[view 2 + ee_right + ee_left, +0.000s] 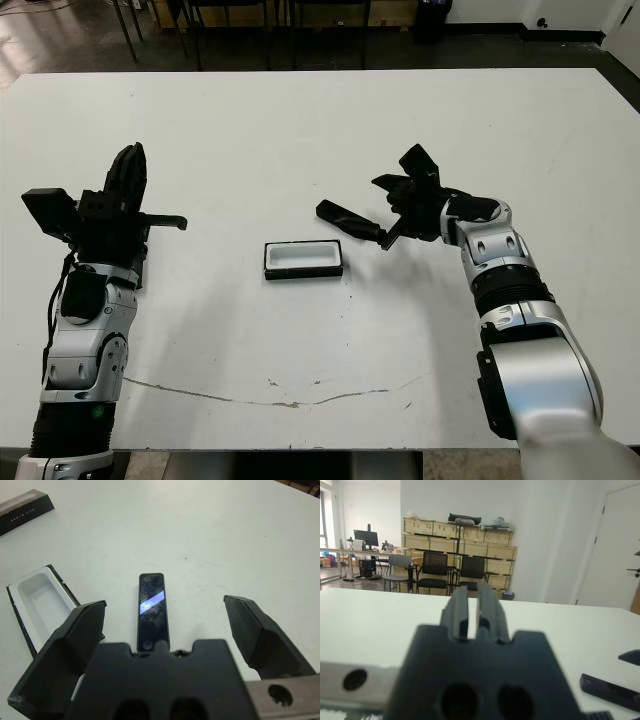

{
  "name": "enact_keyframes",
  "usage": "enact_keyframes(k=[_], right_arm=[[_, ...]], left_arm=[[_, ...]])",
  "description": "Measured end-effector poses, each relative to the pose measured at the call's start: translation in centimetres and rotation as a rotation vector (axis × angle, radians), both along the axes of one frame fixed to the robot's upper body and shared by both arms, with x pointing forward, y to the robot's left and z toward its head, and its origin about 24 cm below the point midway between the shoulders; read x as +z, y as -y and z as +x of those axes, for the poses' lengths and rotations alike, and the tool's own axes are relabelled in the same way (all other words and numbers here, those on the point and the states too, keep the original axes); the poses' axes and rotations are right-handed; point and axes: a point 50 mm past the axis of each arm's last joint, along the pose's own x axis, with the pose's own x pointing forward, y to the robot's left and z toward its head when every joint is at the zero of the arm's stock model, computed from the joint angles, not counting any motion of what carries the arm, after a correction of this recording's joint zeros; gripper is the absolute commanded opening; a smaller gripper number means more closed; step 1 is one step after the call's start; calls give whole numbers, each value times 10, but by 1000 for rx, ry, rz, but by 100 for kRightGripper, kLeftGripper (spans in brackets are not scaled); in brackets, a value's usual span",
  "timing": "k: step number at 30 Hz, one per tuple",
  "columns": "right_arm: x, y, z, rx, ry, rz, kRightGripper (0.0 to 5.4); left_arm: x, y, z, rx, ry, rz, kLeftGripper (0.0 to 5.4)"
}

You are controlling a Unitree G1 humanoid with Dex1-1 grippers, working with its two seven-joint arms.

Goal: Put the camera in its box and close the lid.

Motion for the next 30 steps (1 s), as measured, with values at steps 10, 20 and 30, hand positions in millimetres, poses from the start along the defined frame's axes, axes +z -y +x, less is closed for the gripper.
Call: enact_keyframes(k=[10,20,30], right_arm=[[-11,1,-1,-32,-2,-49,456],[-19,-3,-2,-30,-17,-48,328],[-28,-6,-6,-4,-32,-75,205]], left_arm=[[-2,0,-1,1,-7,-3,0],[-5,1,-3,-1,-14,6,0],[-5,1,-3,-1,-14,8,0]])
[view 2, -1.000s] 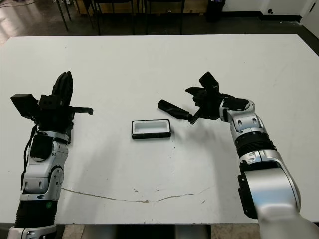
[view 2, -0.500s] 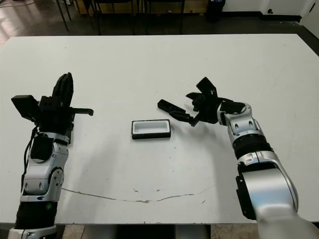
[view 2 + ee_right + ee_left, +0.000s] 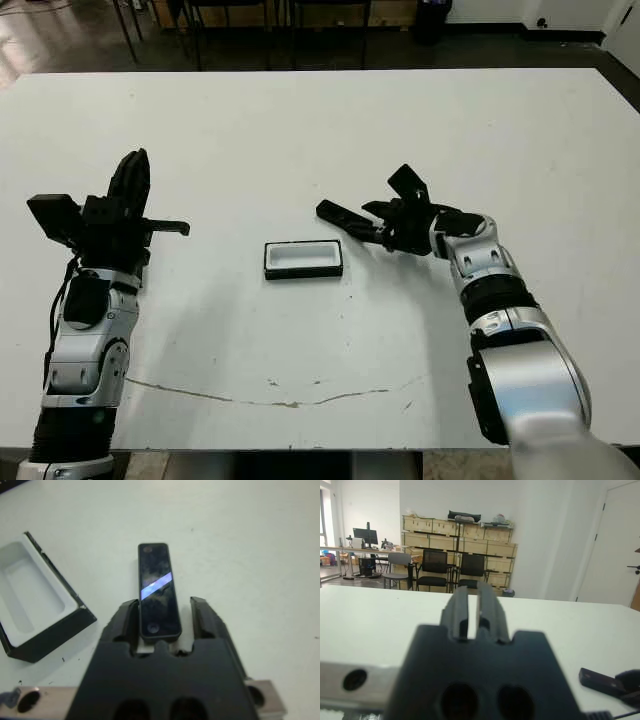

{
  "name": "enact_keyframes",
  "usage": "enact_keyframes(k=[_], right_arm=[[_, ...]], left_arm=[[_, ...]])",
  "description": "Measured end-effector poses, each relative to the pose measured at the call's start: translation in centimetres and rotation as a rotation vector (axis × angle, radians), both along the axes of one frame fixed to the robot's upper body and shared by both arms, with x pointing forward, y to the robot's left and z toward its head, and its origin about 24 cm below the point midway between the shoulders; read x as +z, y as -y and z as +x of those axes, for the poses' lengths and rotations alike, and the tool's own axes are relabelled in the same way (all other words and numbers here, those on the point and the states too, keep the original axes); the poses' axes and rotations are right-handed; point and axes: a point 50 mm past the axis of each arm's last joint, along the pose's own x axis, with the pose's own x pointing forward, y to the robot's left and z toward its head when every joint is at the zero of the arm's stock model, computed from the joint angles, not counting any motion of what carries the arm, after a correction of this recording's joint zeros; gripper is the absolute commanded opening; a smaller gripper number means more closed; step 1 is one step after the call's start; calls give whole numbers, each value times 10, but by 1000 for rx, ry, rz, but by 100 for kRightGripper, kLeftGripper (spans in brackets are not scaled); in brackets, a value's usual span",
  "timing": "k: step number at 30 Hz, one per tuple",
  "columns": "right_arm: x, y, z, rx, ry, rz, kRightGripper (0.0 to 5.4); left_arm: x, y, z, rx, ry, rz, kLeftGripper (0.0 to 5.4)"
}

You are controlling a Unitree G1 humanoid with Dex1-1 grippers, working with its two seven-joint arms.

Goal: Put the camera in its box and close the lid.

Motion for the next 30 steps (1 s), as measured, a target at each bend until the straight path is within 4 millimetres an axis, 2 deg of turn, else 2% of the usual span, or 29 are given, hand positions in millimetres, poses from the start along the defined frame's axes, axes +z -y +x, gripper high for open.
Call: enact_keyframes(k=[3,10,12,24,27,30], right_arm=[[-2,0,-1,3,-28,2,184],[-2,-1,-1,15,-15,-5,33],[-2,-1,-2,21,-7,-8,16],[-4,3,-5,-5,80,32,10],[5,7,-3,-35,104,117,8],[24,9,1,-29,158,185,8]], left_arm=[[-1,0,0,1,-2,1,0],[-2,0,-1,2,-7,-1,0],[-2,0,-1,2,-5,-1,0],[-4,-1,-3,2,-6,-1,0],[-3,-1,-3,3,-3,-1,0],[-1,-1,-4,4,3,0,0]])
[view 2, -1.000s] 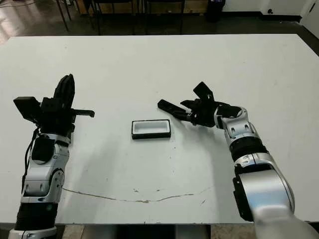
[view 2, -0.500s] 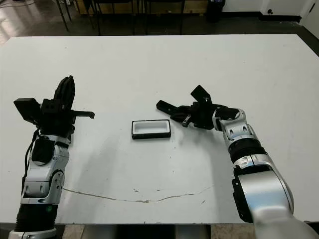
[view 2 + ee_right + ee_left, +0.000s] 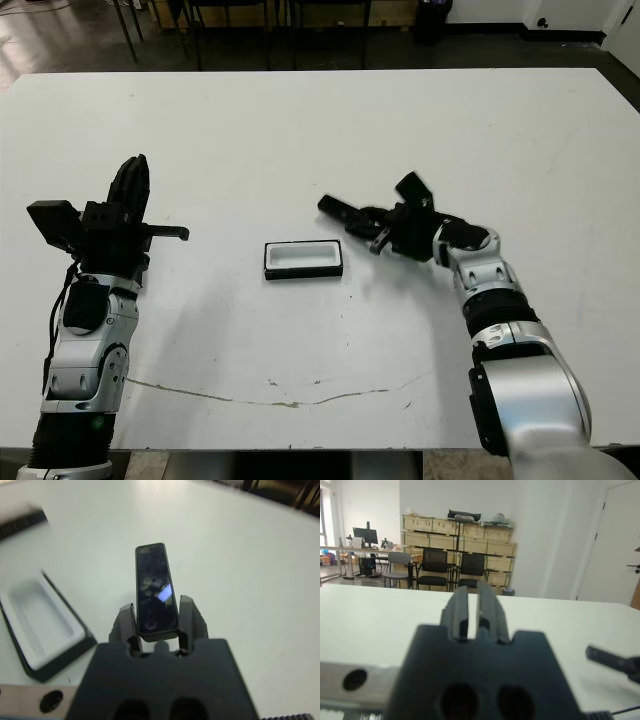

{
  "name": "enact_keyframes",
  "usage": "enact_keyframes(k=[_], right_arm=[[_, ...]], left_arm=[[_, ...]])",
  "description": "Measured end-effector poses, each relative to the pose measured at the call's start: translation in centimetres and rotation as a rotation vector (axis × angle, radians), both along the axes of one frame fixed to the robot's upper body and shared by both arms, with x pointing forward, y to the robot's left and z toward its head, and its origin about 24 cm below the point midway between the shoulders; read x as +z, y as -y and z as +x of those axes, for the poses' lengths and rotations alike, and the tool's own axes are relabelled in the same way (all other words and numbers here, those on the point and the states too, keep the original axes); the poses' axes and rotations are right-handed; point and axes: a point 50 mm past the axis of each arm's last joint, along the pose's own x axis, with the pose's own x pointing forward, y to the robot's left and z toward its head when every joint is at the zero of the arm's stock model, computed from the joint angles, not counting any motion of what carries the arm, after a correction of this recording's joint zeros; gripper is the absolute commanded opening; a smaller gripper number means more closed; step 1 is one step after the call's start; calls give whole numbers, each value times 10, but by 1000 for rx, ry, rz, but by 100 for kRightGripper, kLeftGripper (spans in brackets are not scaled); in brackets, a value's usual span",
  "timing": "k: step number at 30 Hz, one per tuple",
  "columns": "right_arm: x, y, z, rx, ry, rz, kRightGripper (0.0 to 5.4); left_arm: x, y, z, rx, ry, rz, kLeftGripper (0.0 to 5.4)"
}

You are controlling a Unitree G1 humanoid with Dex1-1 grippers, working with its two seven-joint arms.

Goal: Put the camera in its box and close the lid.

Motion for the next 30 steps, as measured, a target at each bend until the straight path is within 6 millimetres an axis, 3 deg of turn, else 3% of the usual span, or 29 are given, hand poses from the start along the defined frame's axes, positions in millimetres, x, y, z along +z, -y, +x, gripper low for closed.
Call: enact_keyframes(k=[6,10,19,30], right_arm=[[43,-9,1,140,80,105,8],[58,-17,-3,241,60,65,8],[65,-40,-7,505,-13,-278,8],[46,-44,-5,602,-112,-466,8]], left_arm=[[0,0,0,0,1,3,0],[0,0,0,0,1,5,0],[0,1,0,-7,-1,-5,0],[1,1,0,-10,-10,-4,0]])
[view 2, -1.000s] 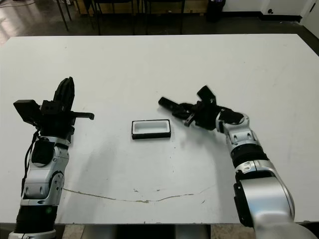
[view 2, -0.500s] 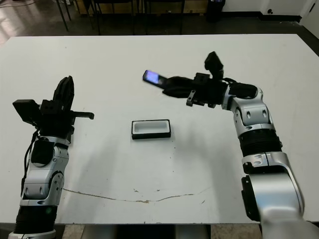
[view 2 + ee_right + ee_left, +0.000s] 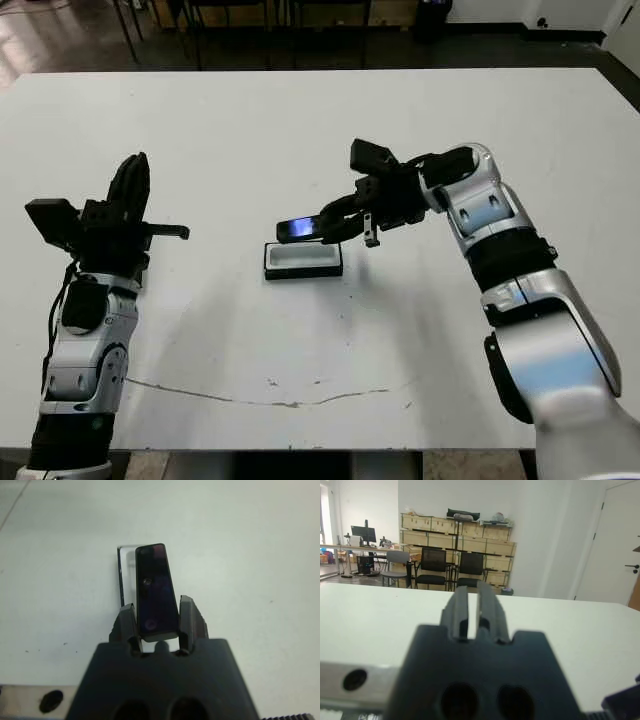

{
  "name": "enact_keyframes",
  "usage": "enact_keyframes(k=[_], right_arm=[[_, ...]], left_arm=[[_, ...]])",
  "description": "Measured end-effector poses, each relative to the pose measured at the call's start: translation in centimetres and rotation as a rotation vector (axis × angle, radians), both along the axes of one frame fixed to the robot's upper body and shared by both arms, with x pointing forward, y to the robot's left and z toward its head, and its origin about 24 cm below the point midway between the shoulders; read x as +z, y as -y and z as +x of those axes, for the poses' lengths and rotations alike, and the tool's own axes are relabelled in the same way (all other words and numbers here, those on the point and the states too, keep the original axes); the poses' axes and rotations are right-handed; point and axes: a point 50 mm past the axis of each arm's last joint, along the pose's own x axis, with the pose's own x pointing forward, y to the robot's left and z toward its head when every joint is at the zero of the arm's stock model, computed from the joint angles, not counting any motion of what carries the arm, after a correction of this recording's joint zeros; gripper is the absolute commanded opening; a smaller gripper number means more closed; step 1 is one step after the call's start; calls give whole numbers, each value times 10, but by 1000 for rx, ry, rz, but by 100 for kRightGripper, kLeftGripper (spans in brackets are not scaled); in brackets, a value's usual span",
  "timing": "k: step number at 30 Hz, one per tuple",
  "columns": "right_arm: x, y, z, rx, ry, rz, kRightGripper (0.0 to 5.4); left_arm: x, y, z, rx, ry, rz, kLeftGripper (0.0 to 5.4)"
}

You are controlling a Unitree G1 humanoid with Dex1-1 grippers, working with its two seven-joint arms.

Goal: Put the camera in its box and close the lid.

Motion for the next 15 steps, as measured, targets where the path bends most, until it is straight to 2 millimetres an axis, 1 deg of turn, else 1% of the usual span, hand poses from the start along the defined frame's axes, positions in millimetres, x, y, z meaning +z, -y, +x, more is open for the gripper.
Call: enact_keyframes(k=[5,15], right_arm=[[-4,-4,-1,28,-5,-10,8],[-14,0,-1,43,-25,-66,8]], left_arm=[[0,0,0,-1,-1,2,0],[0,1,0,-1,-2,7,0]])
